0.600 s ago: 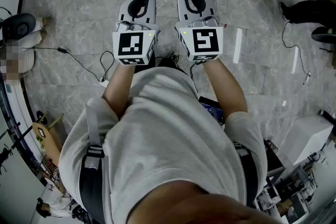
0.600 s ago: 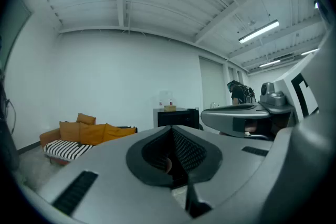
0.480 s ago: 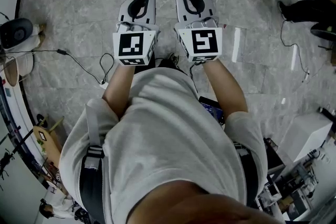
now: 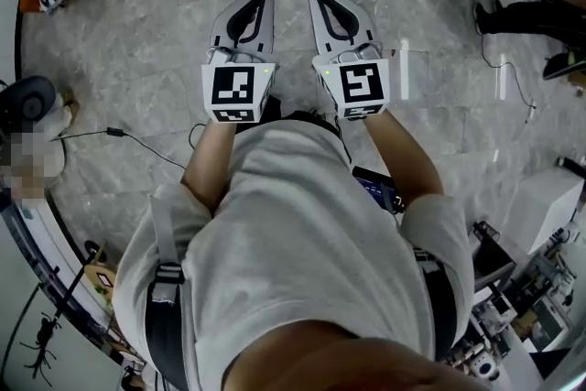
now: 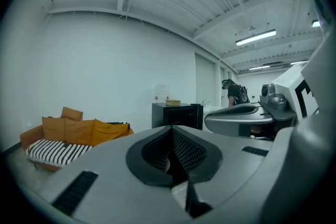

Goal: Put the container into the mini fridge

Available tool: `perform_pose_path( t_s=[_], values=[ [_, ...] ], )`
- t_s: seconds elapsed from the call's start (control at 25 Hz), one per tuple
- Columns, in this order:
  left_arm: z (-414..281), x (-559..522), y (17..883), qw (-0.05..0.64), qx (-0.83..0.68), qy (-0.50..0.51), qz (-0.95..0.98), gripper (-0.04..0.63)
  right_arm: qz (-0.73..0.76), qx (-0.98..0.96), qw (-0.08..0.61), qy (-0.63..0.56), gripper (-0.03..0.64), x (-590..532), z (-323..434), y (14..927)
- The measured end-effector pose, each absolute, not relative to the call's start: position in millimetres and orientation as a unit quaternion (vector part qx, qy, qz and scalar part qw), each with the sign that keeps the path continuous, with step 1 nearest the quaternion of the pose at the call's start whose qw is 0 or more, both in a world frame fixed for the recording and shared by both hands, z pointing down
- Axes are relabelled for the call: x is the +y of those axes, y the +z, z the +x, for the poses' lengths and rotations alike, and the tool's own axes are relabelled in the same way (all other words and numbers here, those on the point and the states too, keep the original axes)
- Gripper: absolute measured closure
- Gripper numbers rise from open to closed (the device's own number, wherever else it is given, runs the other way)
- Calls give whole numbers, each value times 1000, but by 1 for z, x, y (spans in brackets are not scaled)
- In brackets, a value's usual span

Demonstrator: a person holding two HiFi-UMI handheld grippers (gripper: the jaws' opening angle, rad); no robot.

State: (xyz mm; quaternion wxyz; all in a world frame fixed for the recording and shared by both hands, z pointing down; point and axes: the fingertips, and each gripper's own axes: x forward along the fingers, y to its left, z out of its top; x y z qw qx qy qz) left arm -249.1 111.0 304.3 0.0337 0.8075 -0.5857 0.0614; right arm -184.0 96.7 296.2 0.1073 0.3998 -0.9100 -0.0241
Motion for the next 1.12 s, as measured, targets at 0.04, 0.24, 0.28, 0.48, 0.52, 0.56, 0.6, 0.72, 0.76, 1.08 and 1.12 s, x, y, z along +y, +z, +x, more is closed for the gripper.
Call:
perform_pose_path(
  t_s=[0.04,0.24,0.28,0.48,0.52,0.56,0.6,0.72,0.76,1.08,1.12],
  values=[
    [-258,106,302,33,-578,62,813,583,404,-908,110,-21,578,94,-191,295],
    [-279,82,295,28,-511,39,858,583,429,-899,83,-4,577,80,-211,287],
    [-278,76,295,26,-504,34,863,583,437,-896,76,-2,578,76,-209,285],
    [-262,44,297,-23,-476,72,876,583,468,-880,83,-12,578,51,-195,280],
    [-259,37,297,-29,-468,77,880,583,475,-875,88,-8,578,46,-194,280],
    [-256,30,298,-31,-459,80,884,583,483,-871,90,-7,578,40,-191,281],
    [-252,22,299,-31,-452,82,888,583,490,-867,92,-8,578,34,-188,283],
    [-238,-6,305,-32,-441,94,892,583,500,-860,107,-11,578,10,-175,293],
    [-234,-16,307,-32,-439,99,893,583,497,-860,114,-11,578,1,-172,296],
    [-208,-101,295,-52,-406,139,902,583,481,-868,125,-14,578,-81,-153,287],
    [-202,-114,293,-61,-401,146,902,583,483,-867,125,-13,578,-93,-148,286]
  ],
)
